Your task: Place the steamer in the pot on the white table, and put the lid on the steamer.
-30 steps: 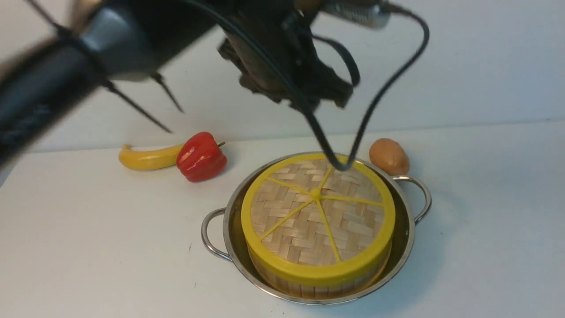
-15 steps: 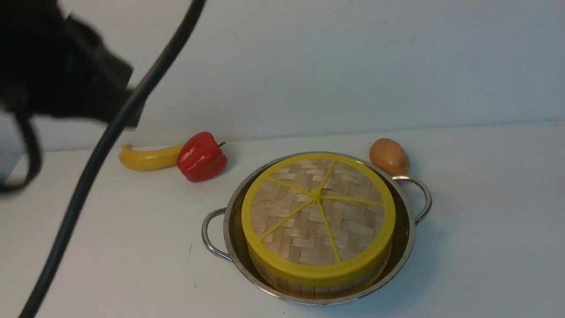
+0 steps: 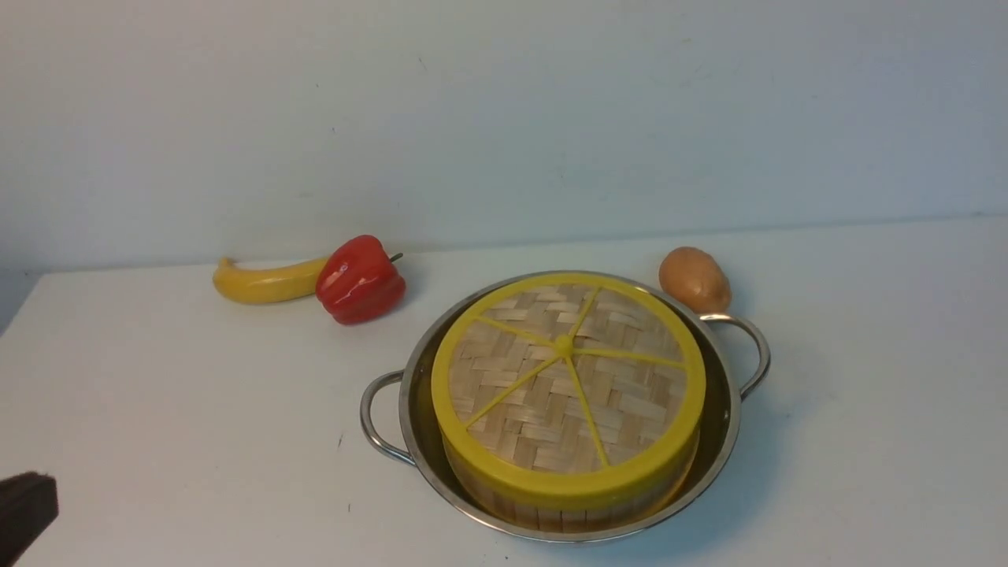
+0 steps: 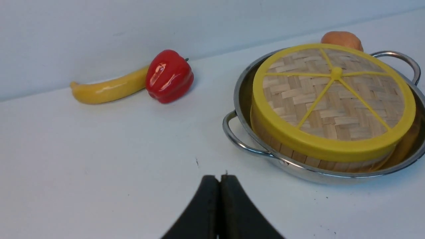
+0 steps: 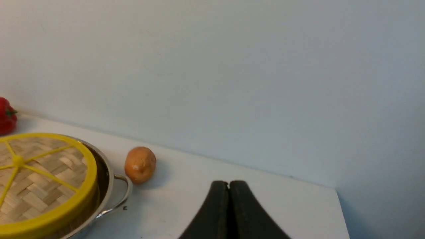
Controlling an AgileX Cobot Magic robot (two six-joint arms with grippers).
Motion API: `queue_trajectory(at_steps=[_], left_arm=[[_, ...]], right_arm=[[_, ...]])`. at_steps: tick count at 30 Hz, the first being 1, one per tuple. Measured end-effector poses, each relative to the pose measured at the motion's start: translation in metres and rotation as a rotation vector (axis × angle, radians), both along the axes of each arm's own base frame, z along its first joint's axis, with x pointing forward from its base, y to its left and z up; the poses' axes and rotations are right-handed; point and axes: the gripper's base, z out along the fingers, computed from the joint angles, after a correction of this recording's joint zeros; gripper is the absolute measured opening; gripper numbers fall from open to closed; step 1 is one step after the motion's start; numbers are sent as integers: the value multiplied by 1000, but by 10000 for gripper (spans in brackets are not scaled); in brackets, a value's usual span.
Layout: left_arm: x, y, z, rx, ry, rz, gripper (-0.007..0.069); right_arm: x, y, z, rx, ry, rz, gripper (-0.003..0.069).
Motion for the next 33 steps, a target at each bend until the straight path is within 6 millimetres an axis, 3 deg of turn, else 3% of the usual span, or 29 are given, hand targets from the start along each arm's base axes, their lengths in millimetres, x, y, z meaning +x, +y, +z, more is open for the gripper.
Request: queue_trajectory(at_steps=[5,11,22,28,33], left_arm=[[-8,6,-8,-23,-32,-3,-24],[-8,6,-7,-29,-41,-6,-21],[-9,7,-8,-32,-45,4,-21],[-11,22,-8,-5,-72,276,-8],[-27,33,-5,-20,-143,497,0]], right_arm=[[0,6,-37,-22,32,66,-7],[8,12,-60,-15,108,90,1],[8,16,-62,18,126,116,25],[7,17,-62,36,132,130,41],[7,17,-62,37,132,131,56]])
